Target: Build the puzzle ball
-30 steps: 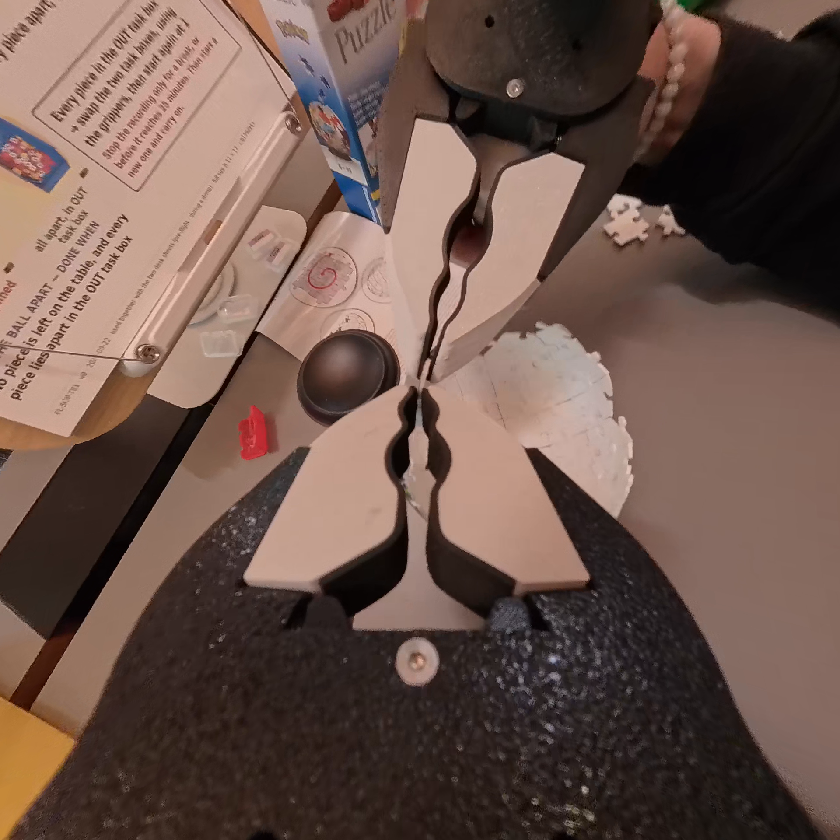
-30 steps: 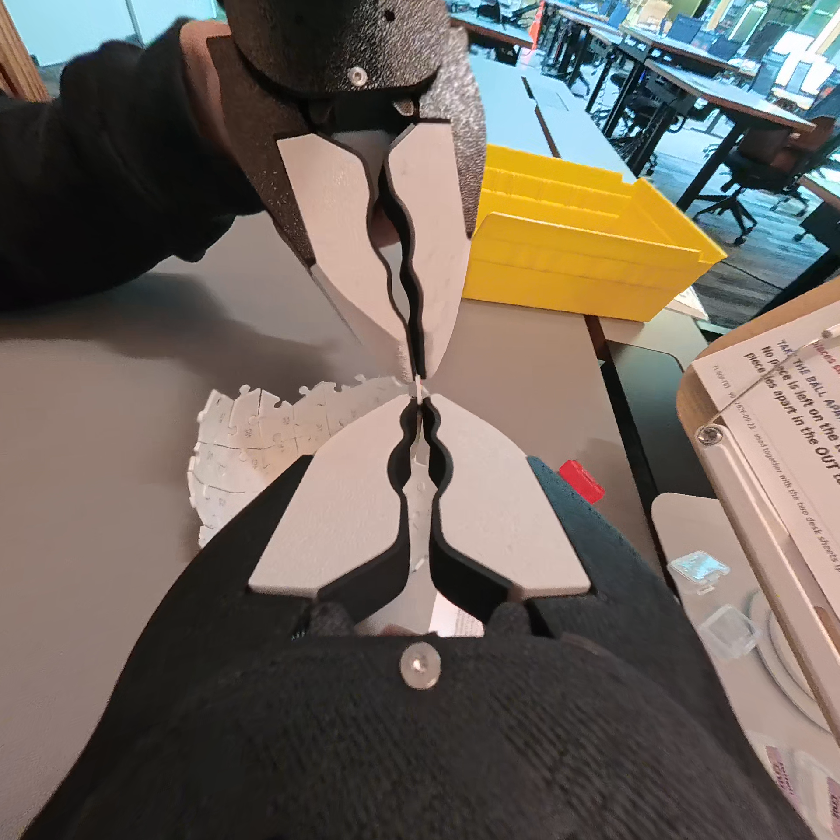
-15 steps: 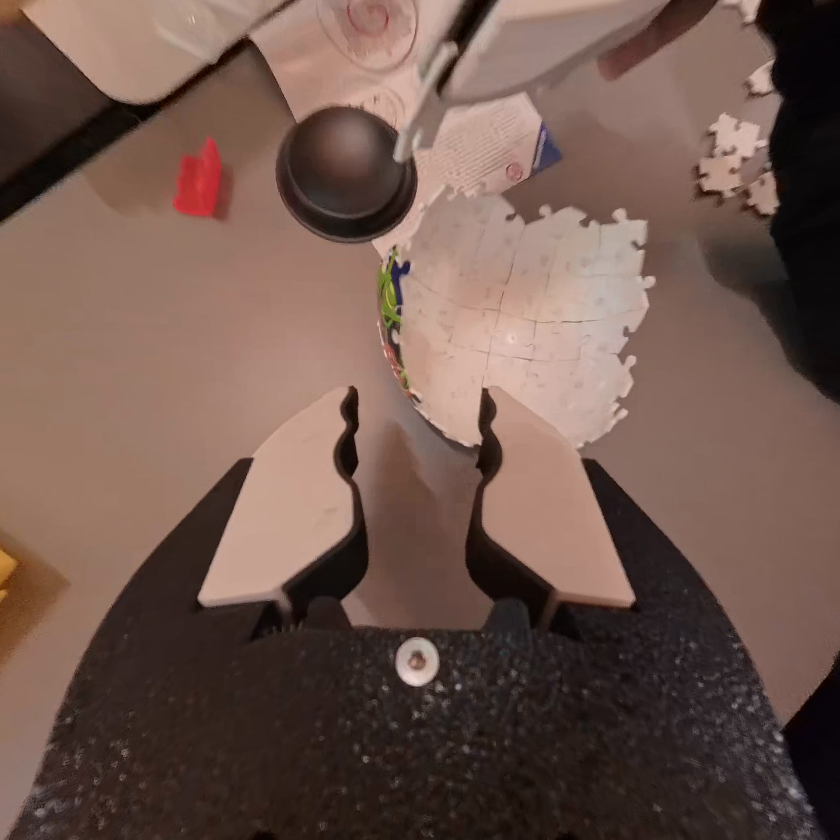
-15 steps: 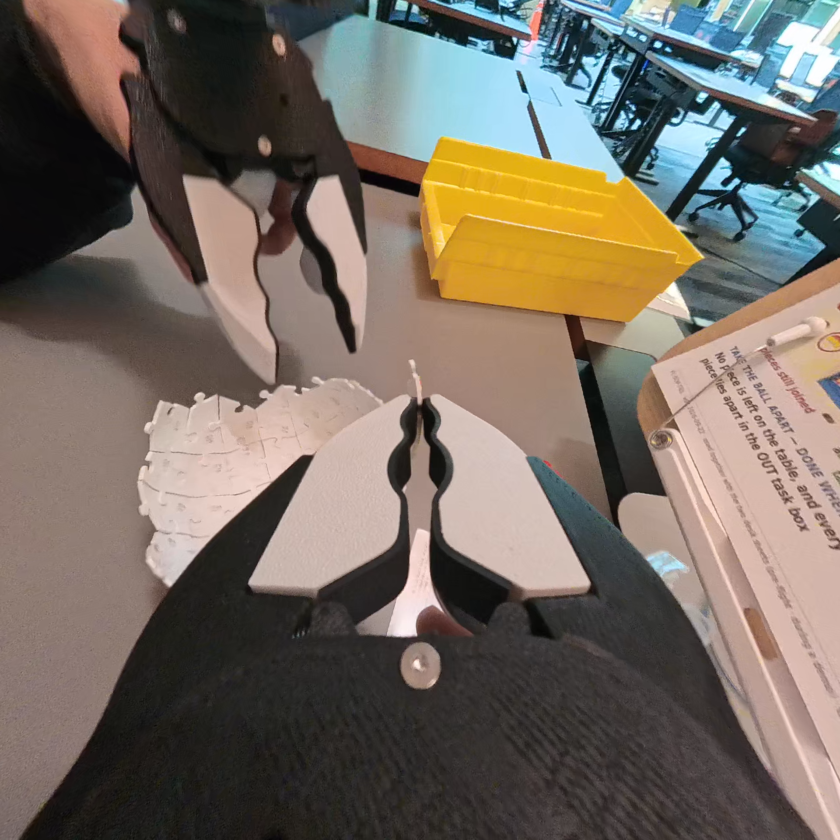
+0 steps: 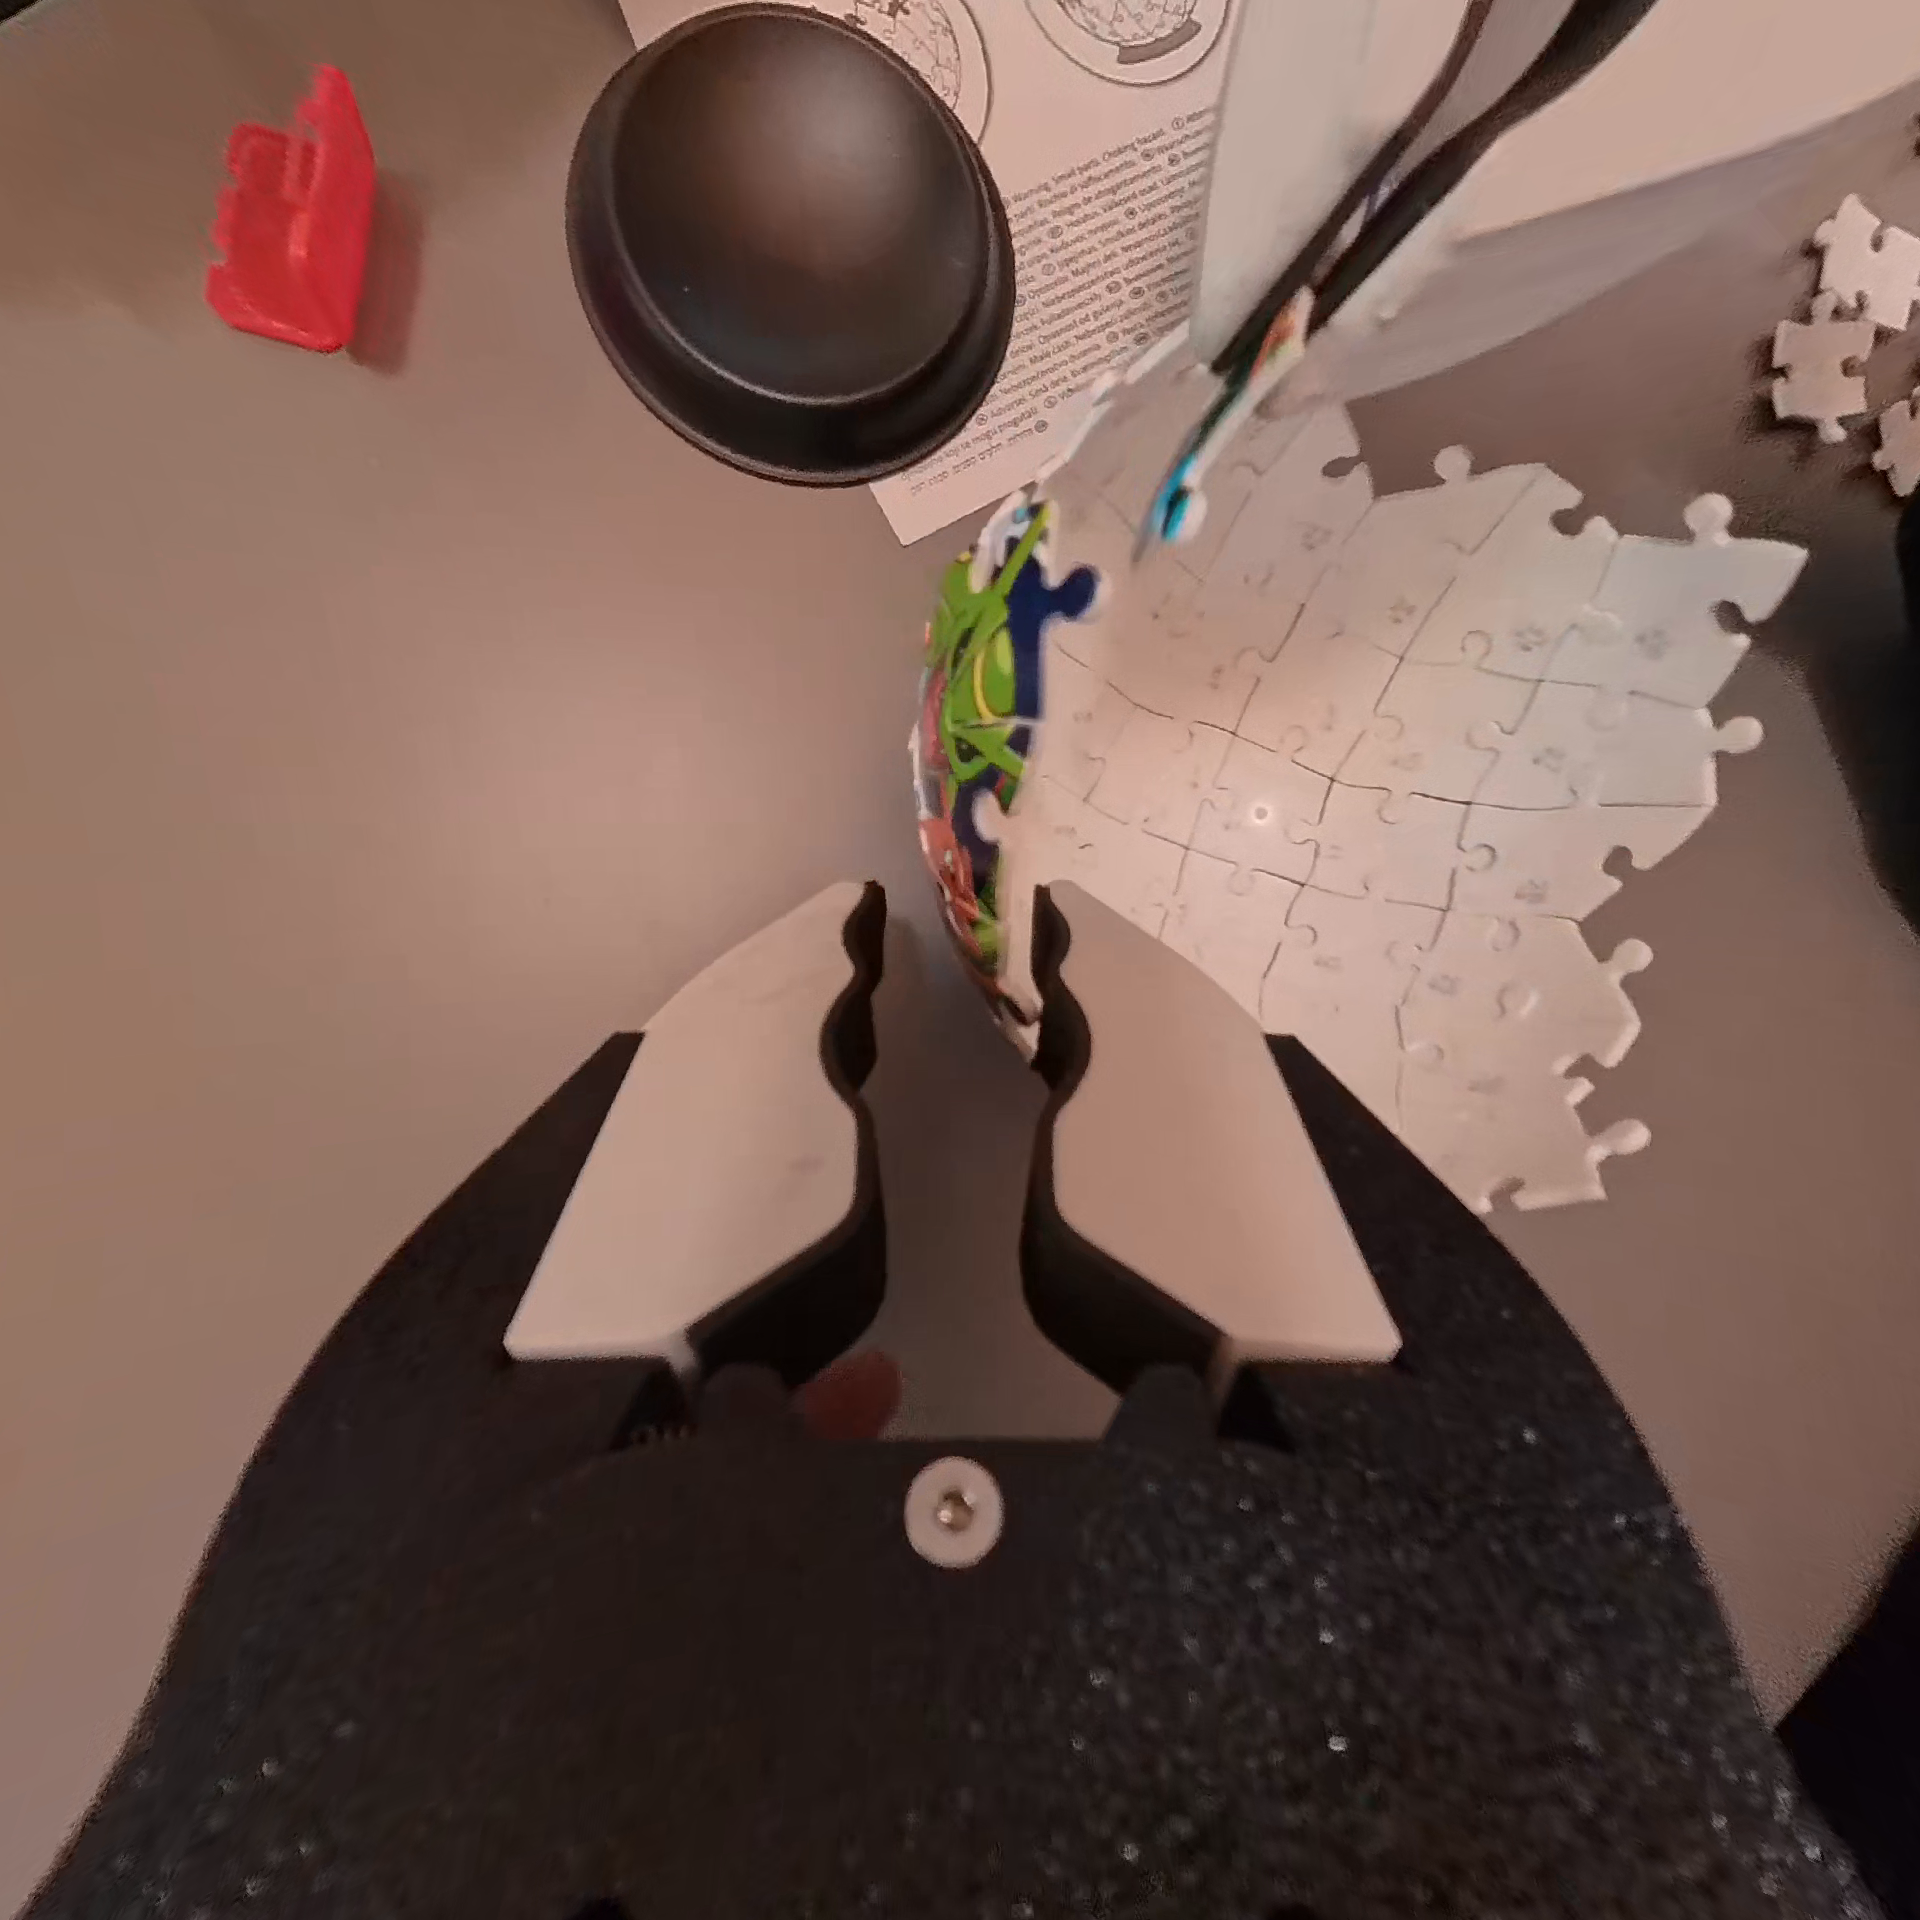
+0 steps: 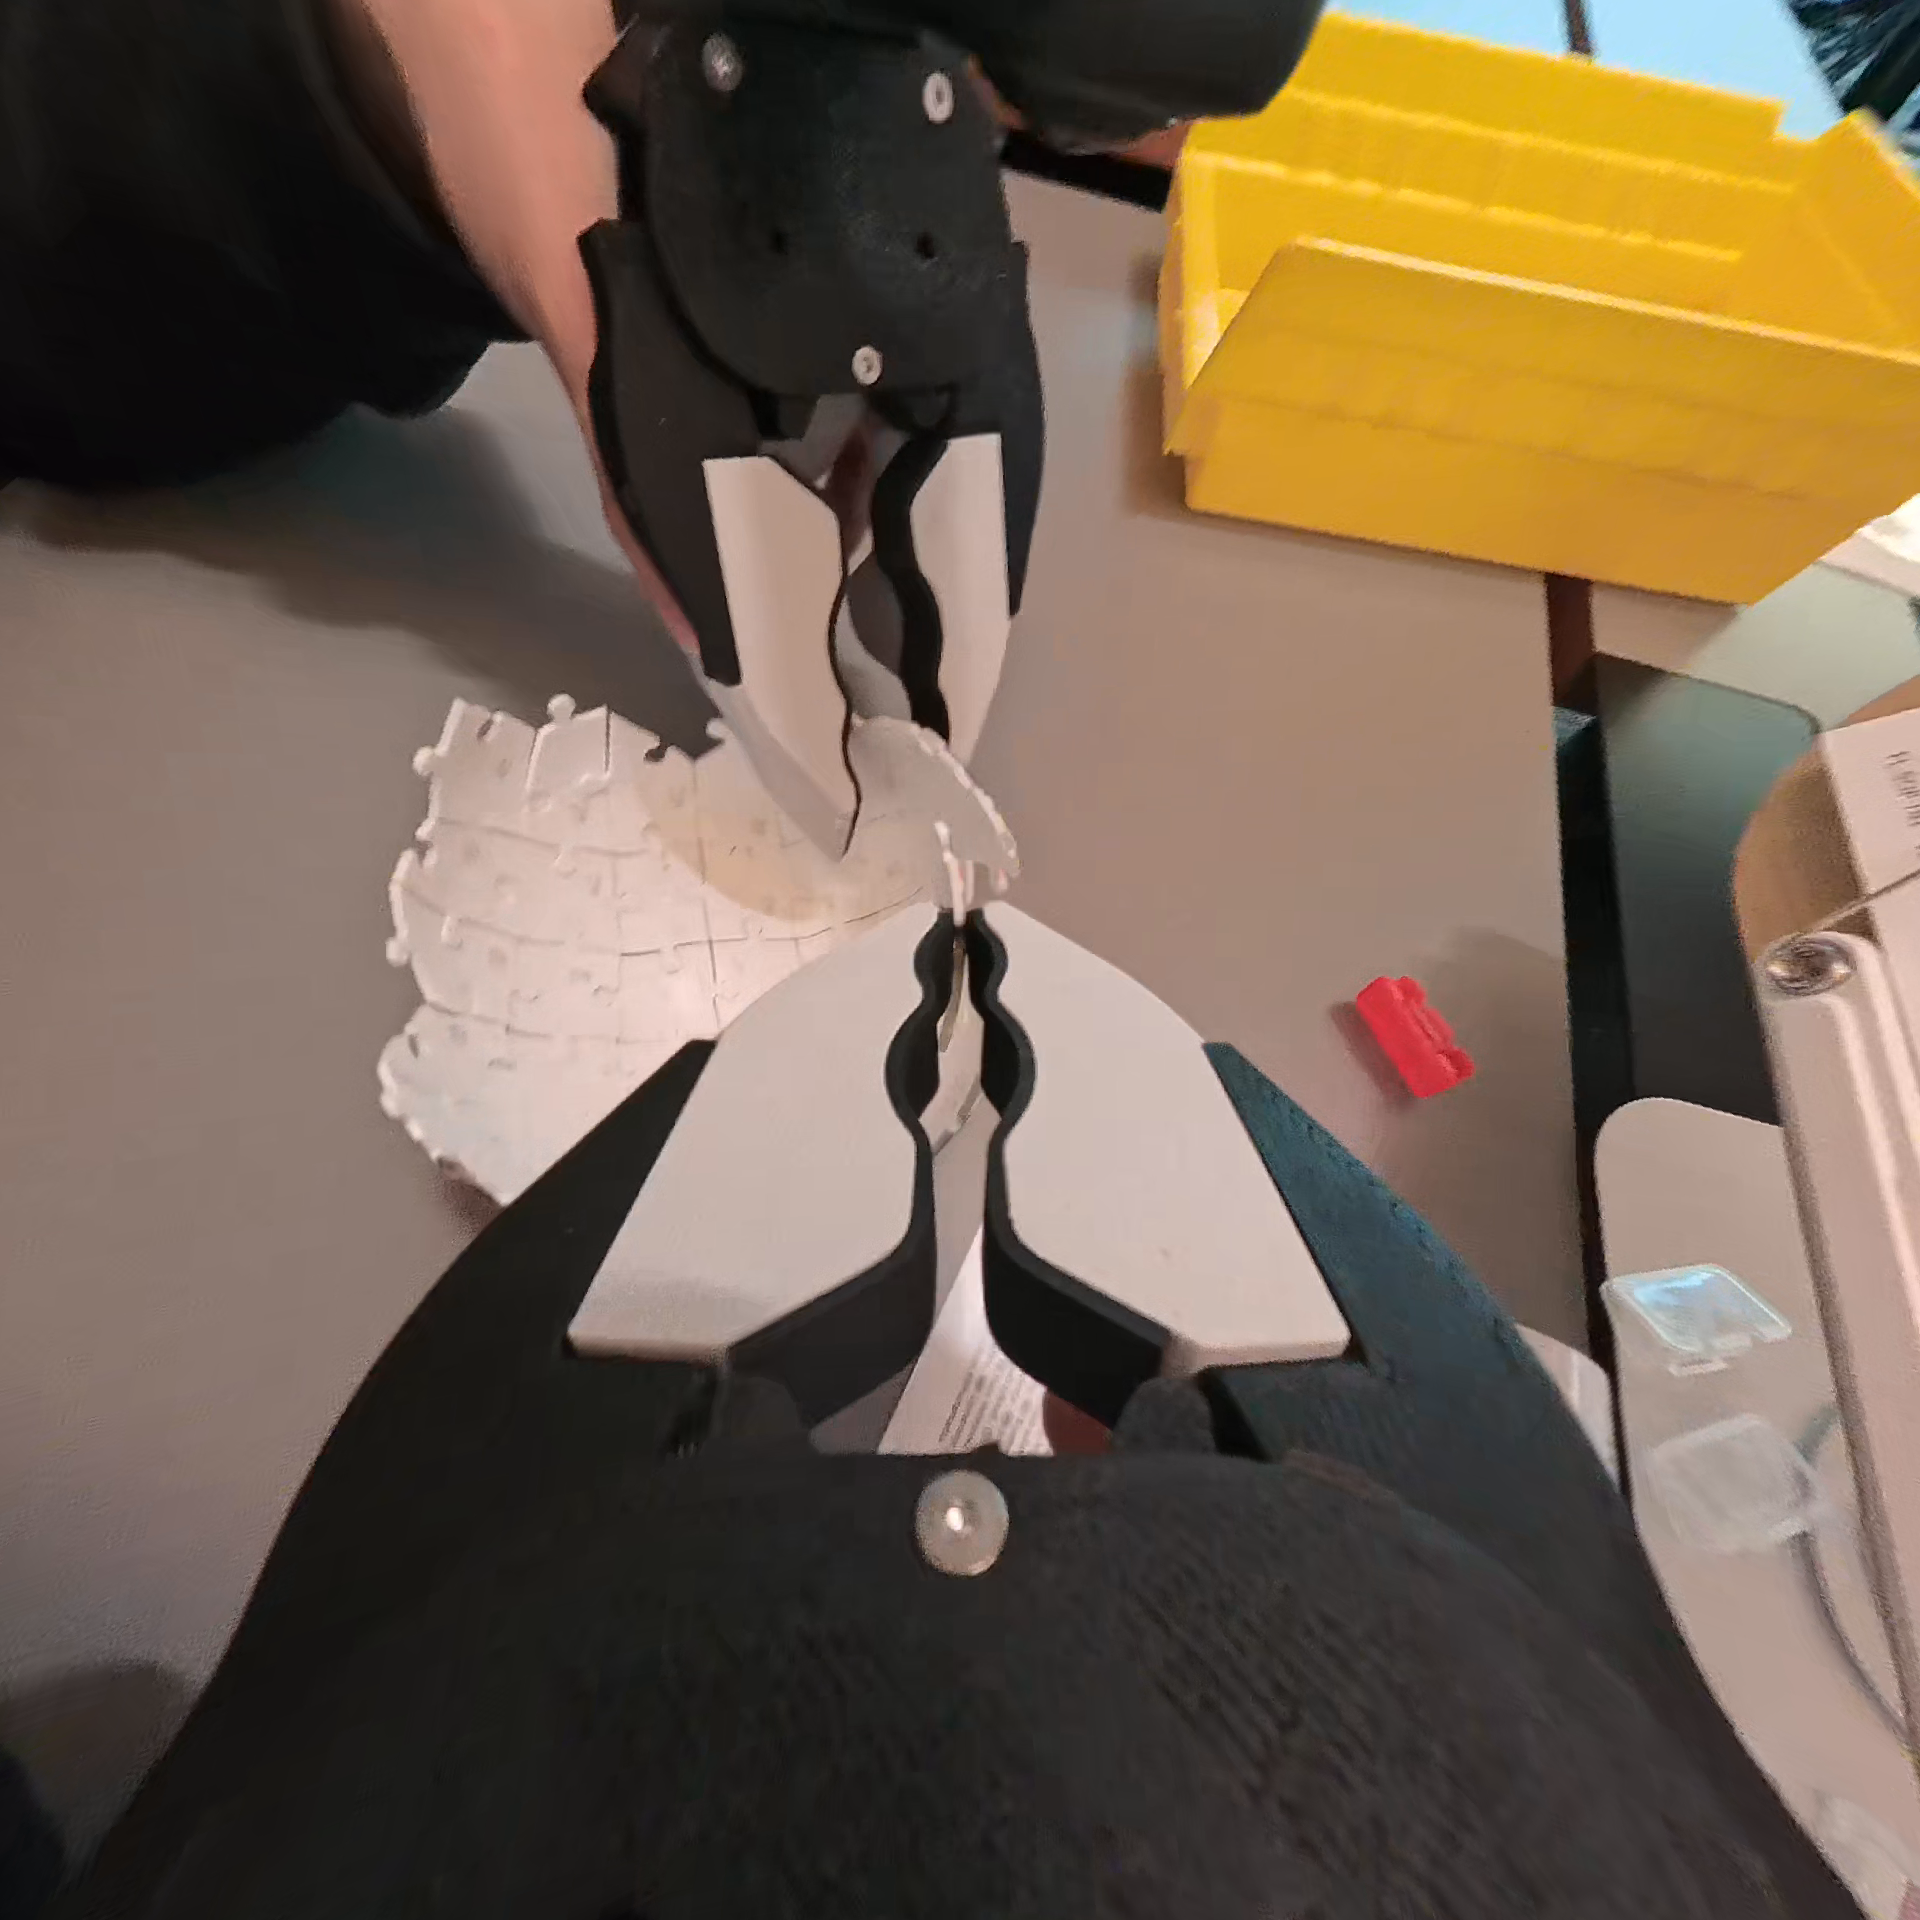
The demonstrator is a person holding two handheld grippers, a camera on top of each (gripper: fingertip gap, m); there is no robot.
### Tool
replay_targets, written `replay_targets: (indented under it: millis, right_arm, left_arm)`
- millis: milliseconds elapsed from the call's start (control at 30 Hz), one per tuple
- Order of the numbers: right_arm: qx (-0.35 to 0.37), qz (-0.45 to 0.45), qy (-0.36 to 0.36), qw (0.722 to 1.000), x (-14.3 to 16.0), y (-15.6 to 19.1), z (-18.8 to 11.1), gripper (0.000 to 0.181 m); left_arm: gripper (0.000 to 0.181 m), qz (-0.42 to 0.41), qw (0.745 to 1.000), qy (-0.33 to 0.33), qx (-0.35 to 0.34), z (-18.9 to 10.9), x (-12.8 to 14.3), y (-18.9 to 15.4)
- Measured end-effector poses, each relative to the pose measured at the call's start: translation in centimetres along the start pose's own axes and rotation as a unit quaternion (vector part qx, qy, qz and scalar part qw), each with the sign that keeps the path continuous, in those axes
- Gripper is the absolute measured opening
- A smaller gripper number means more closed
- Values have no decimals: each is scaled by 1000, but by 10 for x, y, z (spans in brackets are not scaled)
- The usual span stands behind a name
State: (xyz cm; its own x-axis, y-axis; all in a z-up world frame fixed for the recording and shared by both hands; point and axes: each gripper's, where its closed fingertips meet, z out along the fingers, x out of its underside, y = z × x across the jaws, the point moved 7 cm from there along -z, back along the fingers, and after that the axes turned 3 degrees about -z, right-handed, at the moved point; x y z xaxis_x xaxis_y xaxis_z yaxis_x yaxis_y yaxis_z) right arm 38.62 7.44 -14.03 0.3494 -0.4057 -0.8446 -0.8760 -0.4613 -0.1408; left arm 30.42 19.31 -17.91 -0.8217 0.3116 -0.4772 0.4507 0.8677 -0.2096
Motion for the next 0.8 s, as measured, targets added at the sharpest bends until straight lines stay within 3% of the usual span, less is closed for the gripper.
replay_targets:
  millis: [33, 333, 600, 700, 800]
  right_arm:
    - [-9, 3, 2, 1000, 1, 0, 1, 2]
    - [-20, 22, 5, 1000, 6, -4, 8, 2]
    - [7, 75, -7, 997, 15, -3, -2, 2]
    - [30, 94, -11, 995, 22, -3, -8, 2]
    - [30, 108, -18, 994, 24, 0, -10, 2]
  left_arm:
    - [27, 7, 1000, -1, 5, 1, 0, 1]
    - [28, 58, 997, -38, 28, -5, -20, 4]
    - [26, 96, 993, -74, 2, -19, -45, 2]
    - [32, 115, 989, -84, -24, -28, -47, -2]
    - [32, 107, 992, -69, -3, -21, -44, -5]
